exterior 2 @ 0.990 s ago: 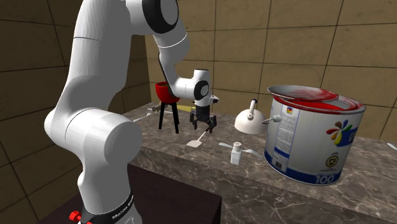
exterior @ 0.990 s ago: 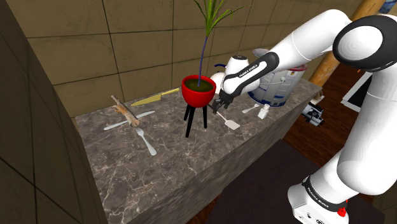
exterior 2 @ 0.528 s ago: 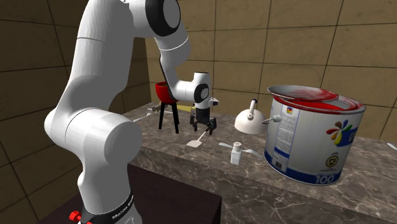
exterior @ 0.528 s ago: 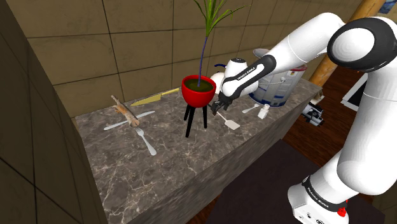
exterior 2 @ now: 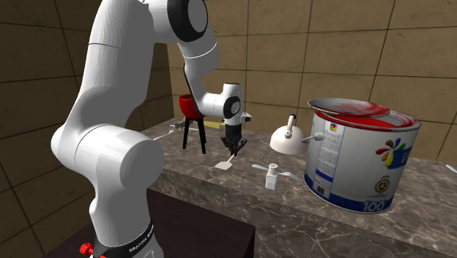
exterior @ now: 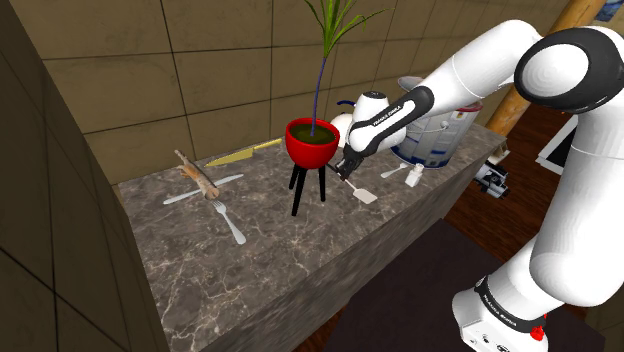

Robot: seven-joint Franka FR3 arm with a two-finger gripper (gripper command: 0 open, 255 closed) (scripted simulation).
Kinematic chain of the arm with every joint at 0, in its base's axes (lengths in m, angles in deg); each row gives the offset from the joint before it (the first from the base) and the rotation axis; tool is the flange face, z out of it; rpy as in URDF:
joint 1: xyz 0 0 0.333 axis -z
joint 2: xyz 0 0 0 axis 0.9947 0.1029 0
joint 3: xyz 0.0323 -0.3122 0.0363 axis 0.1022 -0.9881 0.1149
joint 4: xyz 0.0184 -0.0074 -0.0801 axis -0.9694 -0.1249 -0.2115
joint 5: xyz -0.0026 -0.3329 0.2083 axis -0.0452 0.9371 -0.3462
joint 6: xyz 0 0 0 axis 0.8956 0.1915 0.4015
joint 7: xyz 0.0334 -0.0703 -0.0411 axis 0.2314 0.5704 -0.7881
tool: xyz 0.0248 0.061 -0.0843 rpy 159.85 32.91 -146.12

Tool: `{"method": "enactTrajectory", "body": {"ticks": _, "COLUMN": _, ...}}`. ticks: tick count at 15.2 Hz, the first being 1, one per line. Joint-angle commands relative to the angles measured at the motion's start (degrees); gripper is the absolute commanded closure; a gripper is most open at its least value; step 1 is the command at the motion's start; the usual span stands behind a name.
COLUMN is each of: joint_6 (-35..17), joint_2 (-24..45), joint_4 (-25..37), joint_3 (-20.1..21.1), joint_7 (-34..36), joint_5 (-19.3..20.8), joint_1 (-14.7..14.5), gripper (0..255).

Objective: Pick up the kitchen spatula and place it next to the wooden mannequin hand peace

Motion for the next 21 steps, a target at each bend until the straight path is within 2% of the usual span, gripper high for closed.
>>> {"method": "enactTrajectory", "body": {"ticks": 1, "joint_6": 0.00, "joint_2": 0.00, "joint_4": 0.00, "joint_3": 0.00, "joint_7": 0.00, "joint_5": 0.00, "joint_1": 0.00, "gripper": 255}}
{"method": "enactTrajectory", "body": {"ticks": 4, "joint_6": 0.00, "joint_2": 0.00, "joint_4": 0.00, "joint_3": 0.00, "joint_7": 0.00, "joint_5": 0.00, "joint_1": 0.00, "gripper": 255}}
{"method": "enactTrajectory", "body": {"ticks": 21, "joint_6": 11.24, "joint_2": -10.05, "joint_4": 1.19, "joint_3": -0.13, "joint_7": 0.21, "joint_5": 0.26, "joint_1": -0.09, "gripper": 255}}
